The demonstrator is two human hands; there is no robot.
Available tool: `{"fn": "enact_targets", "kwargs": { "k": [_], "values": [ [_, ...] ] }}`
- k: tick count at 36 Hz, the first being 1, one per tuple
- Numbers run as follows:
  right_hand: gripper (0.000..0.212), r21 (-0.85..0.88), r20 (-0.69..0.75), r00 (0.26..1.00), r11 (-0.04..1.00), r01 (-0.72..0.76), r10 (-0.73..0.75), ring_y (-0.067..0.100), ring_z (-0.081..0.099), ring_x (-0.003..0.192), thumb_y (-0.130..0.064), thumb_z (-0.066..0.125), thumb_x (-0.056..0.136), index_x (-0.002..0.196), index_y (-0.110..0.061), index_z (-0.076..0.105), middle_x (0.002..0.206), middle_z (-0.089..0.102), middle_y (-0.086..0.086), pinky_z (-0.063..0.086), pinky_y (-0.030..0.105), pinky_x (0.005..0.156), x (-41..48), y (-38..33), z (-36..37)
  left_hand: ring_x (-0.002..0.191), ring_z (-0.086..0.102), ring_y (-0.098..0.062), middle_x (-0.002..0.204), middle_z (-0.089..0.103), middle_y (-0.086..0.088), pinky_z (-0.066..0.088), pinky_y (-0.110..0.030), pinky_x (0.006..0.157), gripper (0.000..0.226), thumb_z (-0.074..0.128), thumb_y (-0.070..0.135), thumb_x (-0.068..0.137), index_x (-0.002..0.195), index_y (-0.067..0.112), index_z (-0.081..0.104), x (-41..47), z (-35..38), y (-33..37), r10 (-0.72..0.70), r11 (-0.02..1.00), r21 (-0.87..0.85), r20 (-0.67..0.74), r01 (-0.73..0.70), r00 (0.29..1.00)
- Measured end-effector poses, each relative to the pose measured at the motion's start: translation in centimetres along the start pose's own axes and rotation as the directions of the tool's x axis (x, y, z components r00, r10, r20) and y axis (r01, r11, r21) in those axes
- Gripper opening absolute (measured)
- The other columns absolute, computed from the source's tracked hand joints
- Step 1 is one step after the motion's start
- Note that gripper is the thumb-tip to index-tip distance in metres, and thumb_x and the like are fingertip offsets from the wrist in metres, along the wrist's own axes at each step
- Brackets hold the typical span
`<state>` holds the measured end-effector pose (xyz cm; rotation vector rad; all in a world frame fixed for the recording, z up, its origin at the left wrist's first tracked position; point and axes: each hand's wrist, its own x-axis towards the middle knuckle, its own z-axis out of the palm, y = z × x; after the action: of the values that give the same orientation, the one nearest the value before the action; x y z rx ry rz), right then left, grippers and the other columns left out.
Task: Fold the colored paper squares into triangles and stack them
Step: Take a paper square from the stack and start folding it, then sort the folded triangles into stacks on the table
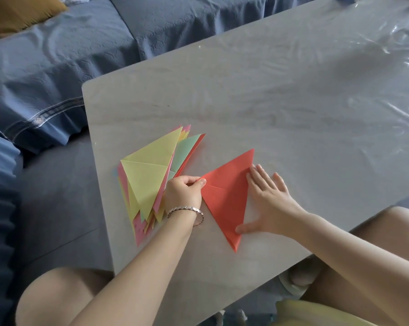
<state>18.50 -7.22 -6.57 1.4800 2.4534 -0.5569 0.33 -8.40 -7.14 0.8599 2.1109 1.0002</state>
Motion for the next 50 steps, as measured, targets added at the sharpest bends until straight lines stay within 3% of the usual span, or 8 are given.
{"fn": "enact_targets", "kwargs": {
  "k": [18, 23, 28, 30, 32, 37, 43, 50],
  "values": [
    [0.128, 0.038, -0.003, 0.989, 0.988, 0.149, -0.149, 0.009, -0.035, 0.129, -0.081, 0.052, 0.061, 0.145, -0.014, -0.016, 0.141, -0.031, -0.004, -0.018, 0.041, 0.112, -2.9, -1.5, 1.7, 0.075, 0.058, -0.009, 0.081, 0.065, 0.007, 0.040, -0.017, 0.066, 0.008, 0.065, 0.017, 0.084, 0.088, 0.014, 0.071, -0.2, -0.2, 0.4, 0.188, 0.969, 0.145, 0.086, -0.199, 0.978],
    [0.093, 0.196, -0.281, 0.943, 0.951, 0.240, -0.180, 0.007, 0.000, 0.138, -0.081, 0.020, 0.077, 0.140, -0.015, 0.039, 0.151, 0.023, 0.003, 0.011, 0.038, 0.111, -2.9, 0.2, 2.4, 0.074, 0.058, -0.011, 0.083, 0.069, 0.002, 0.046, -0.022, 0.071, 0.006, 0.067, 0.016, 0.082, 0.085, 0.015, 0.072, 1.7, 0.1, 3.8, 0.367, 0.868, 0.239, 0.283, -0.436, 0.886],
    [0.085, 0.090, -0.353, 0.918, 0.970, 0.224, -0.179, 0.020, 0.021, 0.139, -0.071, 0.015, 0.087, 0.136, -0.008, 0.043, 0.148, 0.032, 0.007, 0.033, 0.041, 0.104, -1.8, 1.0, 2.1, 0.095, 0.060, -0.017, 0.099, 0.069, 0.001, 0.043, -0.026, 0.079, 0.016, 0.064, 0.023, 0.083, 0.098, 0.019, 0.069, 3.7, 2.0, 7.6, 0.507, 0.622, 0.376, 0.475, -0.687, 0.719],
    [0.099, 0.090, -0.334, 0.930, 0.976, 0.196, -0.156, 0.013, 0.005, 0.141, -0.080, 0.002, 0.077, 0.145, -0.013, 0.028, 0.153, 0.010, -0.002, 0.021, 0.031, 0.112, -1.3, 1.2, 2.1, 0.088, 0.062, -0.023, 0.093, 0.068, -0.003, 0.045, -0.027, 0.072, 0.026, 0.076, 0.017, 0.072, 0.096, 0.016, 0.069, 4.2, 2.4, 8.5, 0.673, 0.425, 0.467, 0.410, -0.775, 0.616],
    [0.110, 0.093, -0.246, 0.961, 0.984, 0.153, -0.127, 0.005, -0.010, 0.138, -0.086, -0.007, 0.063, 0.148, -0.019, 0.010, 0.151, -0.005, -0.010, 0.003, 0.019, 0.110, -1.1, 1.2, 1.8, 0.073, 0.063, -0.026, 0.085, 0.067, -0.006, 0.049, -0.029, 0.064, 0.041, 0.086, 0.008, 0.051, 0.089, 0.011, 0.070, 4.3, 2.6, 8.2, 0.764, 0.388, 0.495, 0.299, -0.777, 0.572],
    [0.080, 0.002, -0.306, 0.950, 0.998, 0.069, -0.065, 0.022, 0.046, 0.127, -0.057, 0.005, 0.095, 0.126, -0.003, 0.055, 0.136, 0.050, 0.007, 0.031, 0.028, 0.102, -0.8, 1.0, 1.0, 0.089, 0.066, -0.022, 0.099, 0.069, -0.005, 0.046, -0.029, 0.083, 0.022, 0.054, 0.011, 0.081, 0.096, 0.010, 0.070, 0.6, 2.6, 3.8, 0.845, 0.420, 0.398, 0.155, -0.816, 0.511],
    [0.070, -0.023, -0.377, 0.911, 0.985, 0.172, -0.168, 0.017, 0.024, 0.136, -0.052, 0.014, 0.098, 0.132, 0.000, 0.046, 0.141, 0.040, 0.010, 0.013, 0.023, 0.110, 0.6, 0.0, 2.0, 0.119, 0.053, -0.015, 0.126, 0.059, 0.001, 0.039, -0.030, 0.102, 0.045, 0.034, 0.022, 0.080, 0.111, 0.014, 0.066, -3.0, 2.0, -3.8, 0.658, 0.377, 0.530, 0.423, -0.759, 0.623],
    [0.078, -0.090, -0.297, 0.939, 0.984, 0.155, -0.175, 0.020, 0.035, 0.130, -0.062, 0.013, 0.094, 0.129, -0.005, 0.053, 0.136, 0.049, 0.010, 0.018, 0.029, 0.108, 0.9, -1.5, 2.9, 0.125, 0.039, -0.013, 0.132, 0.054, 0.005, 0.024, -0.039, 0.102, 0.061, 0.008, 0.040, 0.098, 0.126, 0.016, 0.057, -3.6, 2.0, -4.5, 0.512, 0.455, 0.613, 0.414, -0.646, 0.753]
  ]
}}
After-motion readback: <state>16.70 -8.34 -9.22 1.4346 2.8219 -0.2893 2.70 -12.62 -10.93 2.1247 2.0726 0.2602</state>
